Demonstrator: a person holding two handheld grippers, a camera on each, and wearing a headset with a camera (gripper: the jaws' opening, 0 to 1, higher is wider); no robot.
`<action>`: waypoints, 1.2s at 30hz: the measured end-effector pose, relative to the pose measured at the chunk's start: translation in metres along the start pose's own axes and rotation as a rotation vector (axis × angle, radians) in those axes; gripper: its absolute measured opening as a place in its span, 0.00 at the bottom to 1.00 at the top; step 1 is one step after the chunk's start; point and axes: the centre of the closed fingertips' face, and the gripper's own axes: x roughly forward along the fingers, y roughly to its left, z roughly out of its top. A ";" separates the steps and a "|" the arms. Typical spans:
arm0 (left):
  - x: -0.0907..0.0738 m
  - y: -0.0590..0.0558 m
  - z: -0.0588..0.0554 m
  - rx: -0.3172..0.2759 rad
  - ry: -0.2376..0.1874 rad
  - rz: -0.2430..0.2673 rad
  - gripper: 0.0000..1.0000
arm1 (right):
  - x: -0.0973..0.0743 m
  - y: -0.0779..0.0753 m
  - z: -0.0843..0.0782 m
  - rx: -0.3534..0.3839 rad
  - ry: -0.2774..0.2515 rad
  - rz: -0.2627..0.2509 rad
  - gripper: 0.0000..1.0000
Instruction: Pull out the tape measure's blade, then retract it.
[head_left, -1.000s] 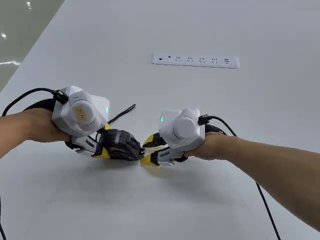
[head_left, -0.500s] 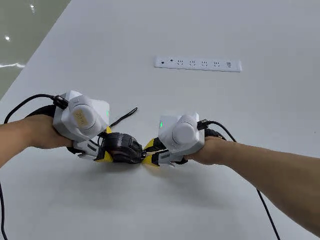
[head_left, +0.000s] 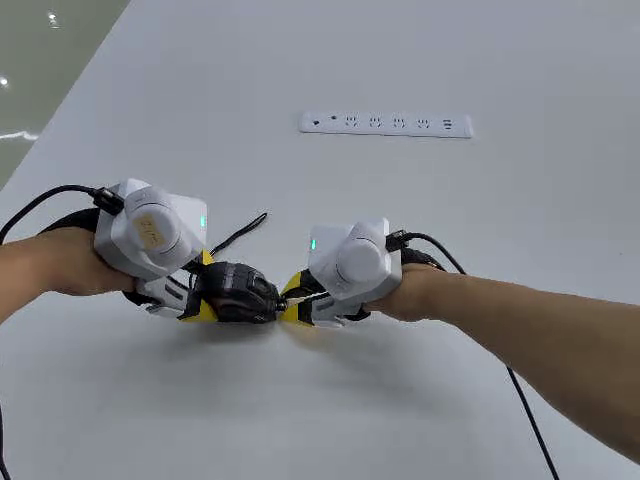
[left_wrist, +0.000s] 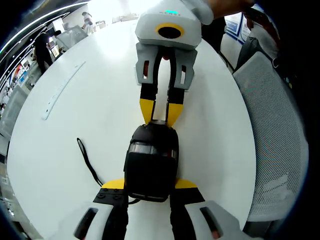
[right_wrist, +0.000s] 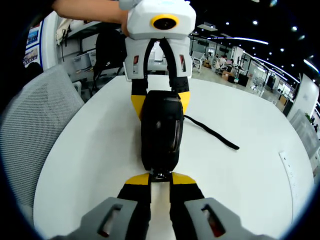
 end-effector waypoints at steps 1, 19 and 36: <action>0.000 0.000 0.000 -0.001 0.000 0.000 0.29 | 0.000 0.000 0.000 0.000 0.000 0.000 0.12; 0.000 0.000 -0.001 -0.012 0.008 -0.001 0.29 | -0.014 0.000 -0.008 -0.021 0.021 0.009 0.12; 0.000 0.000 -0.002 -0.018 0.005 0.004 0.29 | -0.029 0.001 -0.019 -0.025 0.038 0.014 0.12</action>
